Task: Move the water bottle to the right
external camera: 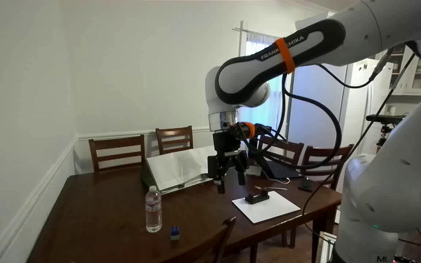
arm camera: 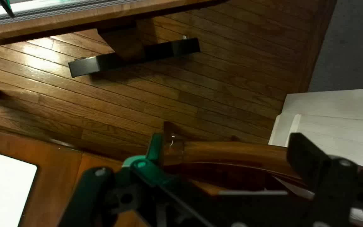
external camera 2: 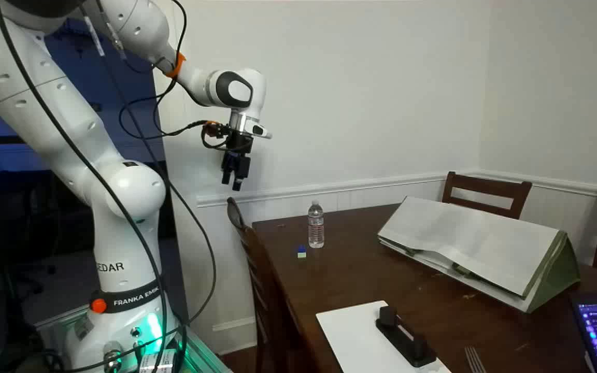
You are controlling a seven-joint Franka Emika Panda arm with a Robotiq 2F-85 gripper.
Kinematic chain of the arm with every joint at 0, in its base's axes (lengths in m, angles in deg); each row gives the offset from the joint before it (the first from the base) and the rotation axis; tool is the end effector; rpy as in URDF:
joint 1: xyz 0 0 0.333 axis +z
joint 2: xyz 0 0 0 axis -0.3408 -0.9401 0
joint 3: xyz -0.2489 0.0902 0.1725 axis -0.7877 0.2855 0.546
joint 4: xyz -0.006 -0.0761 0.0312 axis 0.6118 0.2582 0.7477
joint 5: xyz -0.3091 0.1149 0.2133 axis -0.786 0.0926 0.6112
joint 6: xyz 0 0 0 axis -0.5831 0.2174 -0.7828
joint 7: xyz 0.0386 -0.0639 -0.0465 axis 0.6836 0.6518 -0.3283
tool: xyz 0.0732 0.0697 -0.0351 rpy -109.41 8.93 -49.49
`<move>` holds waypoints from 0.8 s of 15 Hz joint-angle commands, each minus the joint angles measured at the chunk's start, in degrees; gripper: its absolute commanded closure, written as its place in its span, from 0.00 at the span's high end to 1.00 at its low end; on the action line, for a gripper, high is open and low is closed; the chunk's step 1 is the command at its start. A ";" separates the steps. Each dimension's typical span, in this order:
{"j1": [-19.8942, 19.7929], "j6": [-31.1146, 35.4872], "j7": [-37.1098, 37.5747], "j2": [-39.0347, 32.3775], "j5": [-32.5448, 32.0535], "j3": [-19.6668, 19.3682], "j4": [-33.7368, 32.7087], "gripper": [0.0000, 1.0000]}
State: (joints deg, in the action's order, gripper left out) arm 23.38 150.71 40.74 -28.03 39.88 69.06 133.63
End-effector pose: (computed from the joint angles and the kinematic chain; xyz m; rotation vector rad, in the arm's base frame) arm 0.3553 0.0766 0.4282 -3.0008 0.3176 0.3867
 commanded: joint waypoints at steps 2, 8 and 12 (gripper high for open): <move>-0.34 -0.11 -0.13 0.00 0.11 0.29 -0.07 1.00; -0.93 0.82 0.37 -2.04 -1.67 0.78 -1.64 1.00; -2.45 5.46 3.55 -12.41 -10.11 3.30 -10.40 1.00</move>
State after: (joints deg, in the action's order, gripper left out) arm 22.23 154.37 41.39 -31.74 34.91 70.25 130.73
